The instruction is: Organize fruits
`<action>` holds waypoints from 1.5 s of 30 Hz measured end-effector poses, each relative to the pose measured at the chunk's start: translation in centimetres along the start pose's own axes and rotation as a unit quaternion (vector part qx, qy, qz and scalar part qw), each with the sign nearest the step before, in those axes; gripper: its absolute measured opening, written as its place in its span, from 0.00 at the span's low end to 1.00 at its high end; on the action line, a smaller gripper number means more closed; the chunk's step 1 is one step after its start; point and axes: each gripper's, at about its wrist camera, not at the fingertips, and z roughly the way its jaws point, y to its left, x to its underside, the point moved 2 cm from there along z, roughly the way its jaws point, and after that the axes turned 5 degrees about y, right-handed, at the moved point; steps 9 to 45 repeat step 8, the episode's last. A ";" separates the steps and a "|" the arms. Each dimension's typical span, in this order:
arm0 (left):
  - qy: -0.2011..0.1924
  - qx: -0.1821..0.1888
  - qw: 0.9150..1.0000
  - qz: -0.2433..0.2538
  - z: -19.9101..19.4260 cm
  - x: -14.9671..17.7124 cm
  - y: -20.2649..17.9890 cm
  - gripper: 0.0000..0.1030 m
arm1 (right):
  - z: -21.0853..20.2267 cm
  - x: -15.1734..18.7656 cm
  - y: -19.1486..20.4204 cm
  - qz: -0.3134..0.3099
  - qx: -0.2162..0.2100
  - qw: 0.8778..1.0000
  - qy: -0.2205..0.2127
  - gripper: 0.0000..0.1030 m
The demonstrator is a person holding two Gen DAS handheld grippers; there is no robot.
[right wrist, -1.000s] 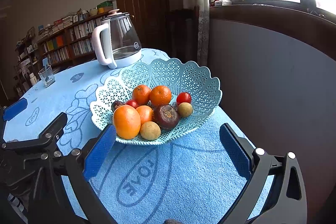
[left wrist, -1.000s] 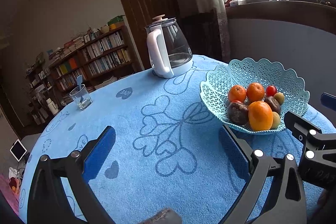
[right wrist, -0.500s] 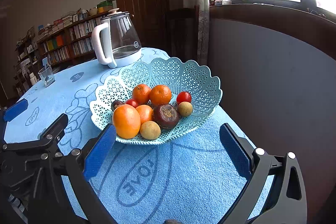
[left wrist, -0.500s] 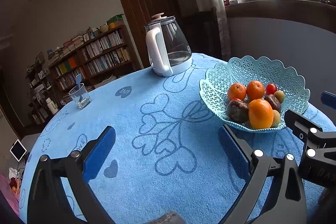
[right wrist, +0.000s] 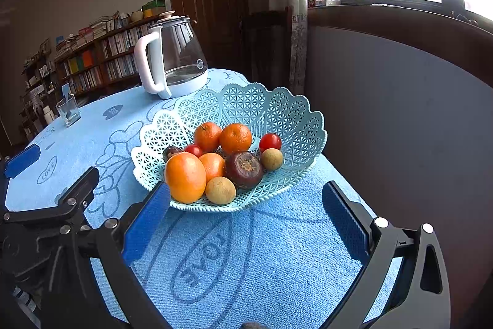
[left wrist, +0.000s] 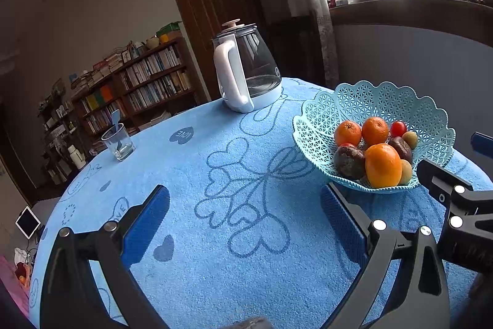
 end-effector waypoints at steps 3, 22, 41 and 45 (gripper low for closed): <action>0.013 0.003 1.000 -0.005 0.2 0.1 0.2 0.94 | 0.2 0.3 0.0 -0.001 0.001 1.000 0.003 0.97; 0.031 0.008 0.999 -0.012 0.5 0.5 1.1 0.94 | 0.4 0.5 0.0 0.000 0.000 1.000 0.006 0.97; 0.031 0.008 0.999 -0.012 0.5 0.5 1.1 0.94 | 0.4 0.5 0.0 0.000 0.000 1.000 0.006 0.97; 0.031 0.008 0.999 -0.012 0.5 0.5 1.1 0.94 | 0.4 0.5 0.0 0.000 0.000 1.000 0.006 0.97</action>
